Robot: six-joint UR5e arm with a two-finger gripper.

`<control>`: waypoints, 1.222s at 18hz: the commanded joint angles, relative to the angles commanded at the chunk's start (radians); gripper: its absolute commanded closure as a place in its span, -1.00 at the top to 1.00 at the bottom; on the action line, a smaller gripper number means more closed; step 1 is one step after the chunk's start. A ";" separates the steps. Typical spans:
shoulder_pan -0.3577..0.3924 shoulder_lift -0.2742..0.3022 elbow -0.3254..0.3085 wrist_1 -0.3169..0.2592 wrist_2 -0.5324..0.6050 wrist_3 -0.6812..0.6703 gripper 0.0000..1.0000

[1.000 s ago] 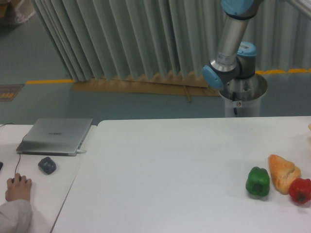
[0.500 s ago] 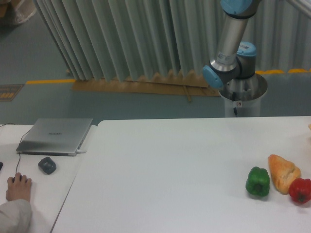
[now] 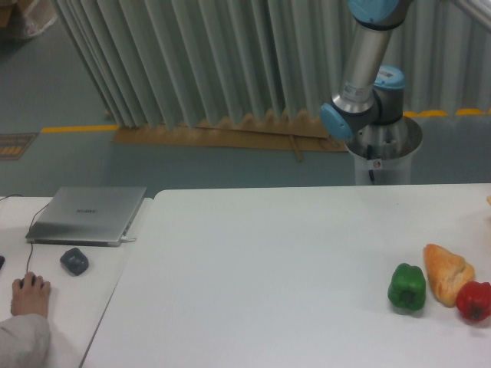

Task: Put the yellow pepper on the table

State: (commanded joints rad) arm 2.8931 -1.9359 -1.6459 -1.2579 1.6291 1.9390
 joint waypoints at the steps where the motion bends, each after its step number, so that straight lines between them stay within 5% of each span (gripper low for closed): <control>1: 0.003 0.000 0.000 0.000 0.000 0.000 1.00; 3: 0.005 -0.003 0.009 0.000 0.002 0.002 0.91; 4: 0.003 -0.002 0.014 -0.002 0.011 0.002 0.33; 8: 0.000 -0.003 0.017 -0.002 0.034 0.009 -0.19; 13: -0.011 0.024 0.018 -0.021 0.032 0.014 -0.21; 22: -0.087 0.118 0.086 -0.198 -0.189 -0.112 -0.20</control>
State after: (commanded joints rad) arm 2.8058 -1.8178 -1.5602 -1.4556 1.4405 1.8273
